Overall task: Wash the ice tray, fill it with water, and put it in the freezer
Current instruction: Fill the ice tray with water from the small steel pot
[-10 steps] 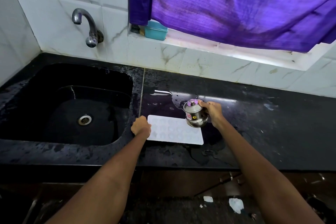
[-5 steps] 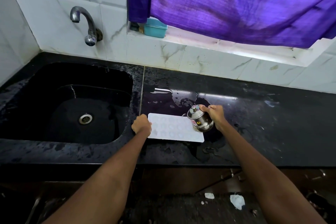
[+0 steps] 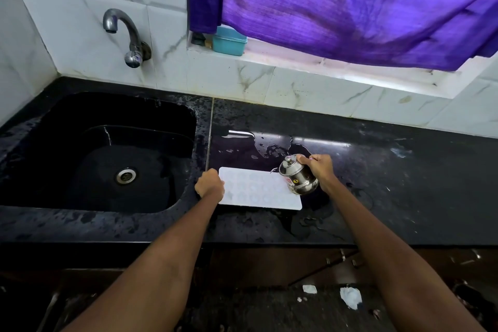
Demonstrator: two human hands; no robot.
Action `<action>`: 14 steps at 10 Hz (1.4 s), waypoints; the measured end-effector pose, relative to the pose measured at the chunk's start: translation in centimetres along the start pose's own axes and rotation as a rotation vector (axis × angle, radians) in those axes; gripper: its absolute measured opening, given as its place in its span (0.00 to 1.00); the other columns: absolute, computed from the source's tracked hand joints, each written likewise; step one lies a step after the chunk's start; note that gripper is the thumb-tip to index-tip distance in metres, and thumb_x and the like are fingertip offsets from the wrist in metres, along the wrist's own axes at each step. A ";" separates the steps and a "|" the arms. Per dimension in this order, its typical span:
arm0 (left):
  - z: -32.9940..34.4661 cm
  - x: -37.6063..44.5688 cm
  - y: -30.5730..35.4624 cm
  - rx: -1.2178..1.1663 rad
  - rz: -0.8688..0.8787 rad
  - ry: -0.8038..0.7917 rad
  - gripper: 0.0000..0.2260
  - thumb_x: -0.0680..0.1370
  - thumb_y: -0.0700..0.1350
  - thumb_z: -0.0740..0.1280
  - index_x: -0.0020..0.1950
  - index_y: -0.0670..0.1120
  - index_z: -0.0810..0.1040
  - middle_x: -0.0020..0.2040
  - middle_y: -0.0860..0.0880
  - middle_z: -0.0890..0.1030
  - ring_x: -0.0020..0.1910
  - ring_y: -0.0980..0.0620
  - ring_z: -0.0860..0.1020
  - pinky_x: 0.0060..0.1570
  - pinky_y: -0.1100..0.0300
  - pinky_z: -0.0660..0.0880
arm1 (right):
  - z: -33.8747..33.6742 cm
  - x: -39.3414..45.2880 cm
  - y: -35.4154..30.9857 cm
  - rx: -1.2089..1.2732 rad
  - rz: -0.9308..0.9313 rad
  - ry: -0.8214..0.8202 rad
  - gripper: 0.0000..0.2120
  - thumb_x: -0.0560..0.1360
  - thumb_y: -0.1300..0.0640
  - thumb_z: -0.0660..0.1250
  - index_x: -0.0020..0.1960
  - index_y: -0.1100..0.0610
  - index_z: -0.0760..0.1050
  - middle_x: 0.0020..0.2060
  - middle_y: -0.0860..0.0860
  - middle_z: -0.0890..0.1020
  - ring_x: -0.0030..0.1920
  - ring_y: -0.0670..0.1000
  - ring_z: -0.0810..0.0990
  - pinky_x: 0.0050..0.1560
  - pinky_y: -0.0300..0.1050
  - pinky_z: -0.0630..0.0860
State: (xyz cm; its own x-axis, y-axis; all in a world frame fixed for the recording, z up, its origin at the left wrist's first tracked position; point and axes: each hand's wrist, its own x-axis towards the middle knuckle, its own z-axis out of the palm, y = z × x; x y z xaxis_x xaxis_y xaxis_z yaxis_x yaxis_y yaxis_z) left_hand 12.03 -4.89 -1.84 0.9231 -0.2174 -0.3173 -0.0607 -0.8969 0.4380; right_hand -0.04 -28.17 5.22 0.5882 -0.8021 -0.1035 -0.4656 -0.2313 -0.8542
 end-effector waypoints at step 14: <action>-0.1 -0.3 0.0 -0.015 0.002 0.000 0.14 0.78 0.45 0.67 0.60 0.39 0.77 0.60 0.40 0.79 0.60 0.40 0.78 0.55 0.49 0.76 | -1.0 -0.3 1.4 -0.027 0.027 0.124 0.24 0.69 0.59 0.73 0.21 0.57 0.63 0.21 0.53 0.65 0.26 0.49 0.62 0.30 0.44 0.60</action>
State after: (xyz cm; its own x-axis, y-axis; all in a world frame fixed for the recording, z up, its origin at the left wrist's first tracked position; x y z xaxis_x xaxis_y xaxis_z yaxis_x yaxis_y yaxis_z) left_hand 11.84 -4.76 -1.68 0.9231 -0.2189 -0.3161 -0.0565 -0.8905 0.4516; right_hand -1.50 -28.81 4.61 0.4895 -0.8699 -0.0613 -0.4989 -0.2217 -0.8378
